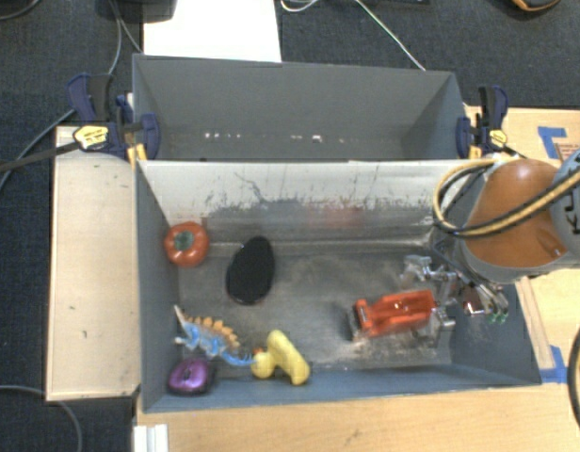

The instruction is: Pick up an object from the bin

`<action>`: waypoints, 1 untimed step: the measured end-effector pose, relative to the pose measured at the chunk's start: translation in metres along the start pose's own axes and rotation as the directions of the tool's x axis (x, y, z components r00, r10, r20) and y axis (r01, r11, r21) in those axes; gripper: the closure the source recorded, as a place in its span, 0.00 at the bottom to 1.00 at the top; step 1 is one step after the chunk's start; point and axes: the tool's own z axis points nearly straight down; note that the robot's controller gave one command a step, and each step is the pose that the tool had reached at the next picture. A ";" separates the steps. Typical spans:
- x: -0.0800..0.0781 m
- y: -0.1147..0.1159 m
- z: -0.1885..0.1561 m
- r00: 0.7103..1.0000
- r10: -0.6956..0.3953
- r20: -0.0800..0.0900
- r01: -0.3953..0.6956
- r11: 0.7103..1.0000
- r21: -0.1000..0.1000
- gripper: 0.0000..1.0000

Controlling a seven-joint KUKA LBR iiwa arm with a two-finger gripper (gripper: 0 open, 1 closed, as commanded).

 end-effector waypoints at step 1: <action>0.008 0.005 0.011 0.997 0.075 0.002 -0.075 0.997 -0.001 1.00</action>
Offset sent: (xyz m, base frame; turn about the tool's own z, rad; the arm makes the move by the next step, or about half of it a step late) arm 0.0000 0.0000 0.0000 0.0000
